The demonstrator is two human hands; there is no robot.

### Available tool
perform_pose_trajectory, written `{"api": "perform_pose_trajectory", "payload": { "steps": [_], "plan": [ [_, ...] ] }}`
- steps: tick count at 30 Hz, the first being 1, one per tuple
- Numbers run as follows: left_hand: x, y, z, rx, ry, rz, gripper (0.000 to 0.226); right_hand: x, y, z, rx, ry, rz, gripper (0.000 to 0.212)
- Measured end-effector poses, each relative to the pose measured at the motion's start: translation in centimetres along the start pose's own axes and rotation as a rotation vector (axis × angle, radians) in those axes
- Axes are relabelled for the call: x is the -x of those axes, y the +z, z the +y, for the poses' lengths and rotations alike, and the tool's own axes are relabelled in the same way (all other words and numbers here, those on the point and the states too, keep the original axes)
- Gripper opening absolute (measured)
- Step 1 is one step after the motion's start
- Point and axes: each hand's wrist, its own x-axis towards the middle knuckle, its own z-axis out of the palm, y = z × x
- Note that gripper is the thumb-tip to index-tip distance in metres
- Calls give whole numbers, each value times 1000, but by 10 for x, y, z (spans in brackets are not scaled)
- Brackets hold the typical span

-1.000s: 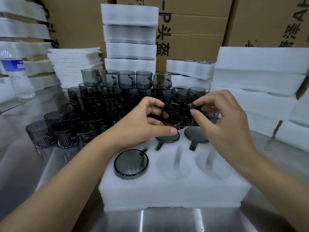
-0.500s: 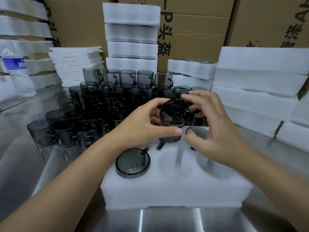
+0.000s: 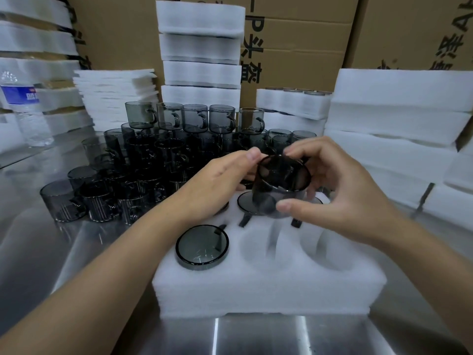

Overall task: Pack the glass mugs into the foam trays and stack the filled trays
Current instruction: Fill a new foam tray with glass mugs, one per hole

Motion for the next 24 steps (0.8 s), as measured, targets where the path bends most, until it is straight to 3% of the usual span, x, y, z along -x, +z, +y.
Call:
{"api": "perform_pose_trajectory", "payload": {
  "steps": [3, 7, 14, 18, 21, 24],
  "plan": [
    [1, -2, 1, -67, -16, -25, 38, 2, -5, -3, 21, 51, -137, 53],
    [4, -6, -1, -203, -95, -215, 70, 4, -4, -5, 14, 85, -300, 54],
    [8, -21, 6, -279, -145, -314, 88, 7, 1, -8, 7, 63, -320, 57],
    [8, -23, 6, -335, -122, -376, 116, 8, 3, -9, 72, 66, -359, 60],
    [8, -24, 7, -376, -137, -401, 117, 8, 4, -9, 111, 62, -369, 61],
    [8, -22, 7, -435, -162, -413, 98, 9, 4, -8, 129, 53, -381, 58]
  ]
}}
